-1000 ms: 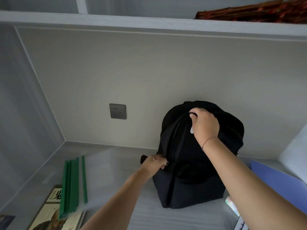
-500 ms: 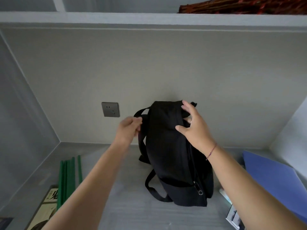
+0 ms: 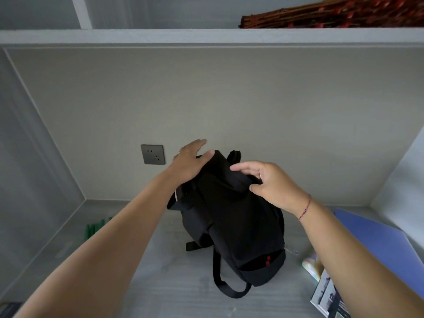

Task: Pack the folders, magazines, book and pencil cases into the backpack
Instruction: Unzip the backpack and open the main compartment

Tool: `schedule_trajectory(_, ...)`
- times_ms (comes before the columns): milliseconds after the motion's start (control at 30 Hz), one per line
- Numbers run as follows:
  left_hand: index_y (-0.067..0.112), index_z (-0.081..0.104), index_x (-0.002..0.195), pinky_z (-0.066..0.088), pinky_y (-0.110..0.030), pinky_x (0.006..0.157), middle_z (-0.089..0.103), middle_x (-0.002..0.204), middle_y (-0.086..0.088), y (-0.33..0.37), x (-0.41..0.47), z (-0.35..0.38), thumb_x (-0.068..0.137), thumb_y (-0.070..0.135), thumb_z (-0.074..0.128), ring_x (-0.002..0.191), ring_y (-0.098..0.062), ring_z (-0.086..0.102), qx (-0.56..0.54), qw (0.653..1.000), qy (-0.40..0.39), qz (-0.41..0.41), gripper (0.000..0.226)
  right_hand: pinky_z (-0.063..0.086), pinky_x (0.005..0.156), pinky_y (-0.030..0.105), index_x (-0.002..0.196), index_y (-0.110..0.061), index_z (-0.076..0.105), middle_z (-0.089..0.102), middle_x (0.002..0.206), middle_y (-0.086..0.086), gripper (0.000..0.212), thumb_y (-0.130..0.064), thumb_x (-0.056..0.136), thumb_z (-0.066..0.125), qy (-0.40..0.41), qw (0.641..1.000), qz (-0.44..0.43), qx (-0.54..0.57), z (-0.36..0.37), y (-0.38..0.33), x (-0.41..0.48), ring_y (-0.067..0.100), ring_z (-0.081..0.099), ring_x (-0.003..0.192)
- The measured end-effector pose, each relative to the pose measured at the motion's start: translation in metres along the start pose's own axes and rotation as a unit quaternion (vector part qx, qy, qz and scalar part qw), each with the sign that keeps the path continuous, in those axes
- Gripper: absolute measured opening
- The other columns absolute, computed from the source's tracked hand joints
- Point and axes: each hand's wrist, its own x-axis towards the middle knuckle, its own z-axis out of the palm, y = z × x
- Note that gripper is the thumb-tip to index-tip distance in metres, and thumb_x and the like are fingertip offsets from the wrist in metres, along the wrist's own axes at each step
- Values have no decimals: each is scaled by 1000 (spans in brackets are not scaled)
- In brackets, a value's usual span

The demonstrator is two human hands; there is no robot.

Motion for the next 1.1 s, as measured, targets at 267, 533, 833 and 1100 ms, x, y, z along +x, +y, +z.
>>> schedule_trajectory(267,38,26,144,24,-33,115,27,153,7,17,-15,7,80,0,50,138,-15,28,27,982,-182,45,78,43,79,7,77,-40,68,73,85,-13,70,19,61,33,-29,997,-17,-66,-16,1,-11,-3,64,84)
schedule_trajectory(533,29,65,76,50,-18,65,68,75,13,1,-49,8,72,9,73,75,-7,63,-62,916,-396,23,22,50,80,17,108,-17,63,71,98,-4,44,10,74,67,-204,974,74,72,-39,23,-84,8,64,90)
schedule_trajectory(833,26,68,87,49,-13,72,72,90,8,-53,-100,61,83,28,68,90,-7,66,-202,878,-420,-111,4,43,63,19,79,-12,61,60,75,2,11,-5,83,68,-195,940,242,139,9,88,-152,9,54,69)
schedule_trajectory(1100,17,62,76,47,-32,74,61,77,-1,-123,-136,129,73,38,76,83,-21,59,-67,970,-92,-216,26,33,54,23,75,-12,59,48,63,0,17,-19,91,60,93,905,396,125,94,143,-149,13,45,61)
